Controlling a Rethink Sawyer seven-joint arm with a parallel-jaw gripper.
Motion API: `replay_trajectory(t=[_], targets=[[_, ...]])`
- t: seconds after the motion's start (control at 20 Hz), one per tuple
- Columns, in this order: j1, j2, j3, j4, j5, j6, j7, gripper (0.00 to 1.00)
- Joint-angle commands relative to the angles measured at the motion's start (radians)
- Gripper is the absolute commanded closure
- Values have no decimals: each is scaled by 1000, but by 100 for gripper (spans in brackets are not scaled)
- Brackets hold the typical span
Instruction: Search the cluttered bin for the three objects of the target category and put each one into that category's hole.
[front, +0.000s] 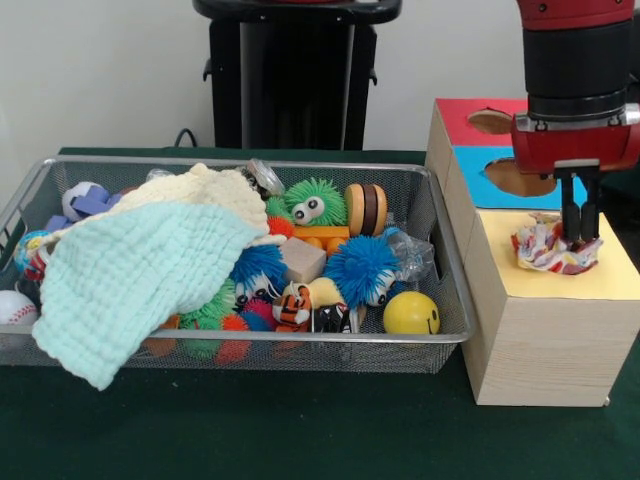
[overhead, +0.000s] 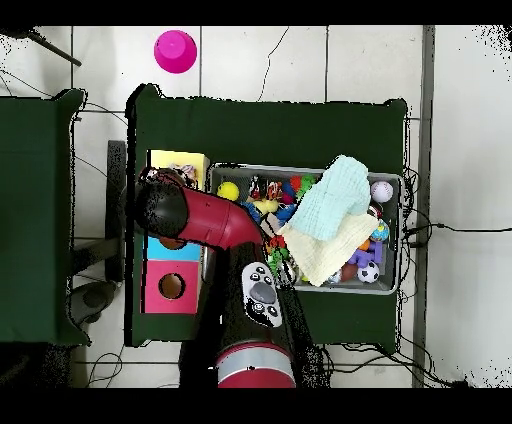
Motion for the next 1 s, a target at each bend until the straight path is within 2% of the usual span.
replay_trajectory(t=[0.05,0.6,1.0], targets=[[21,90,-5,30,-50,-4,147,100],[34,124,-31,21,-82,-63,120,100],[2,200,0,24,-146,-204,114,100]])
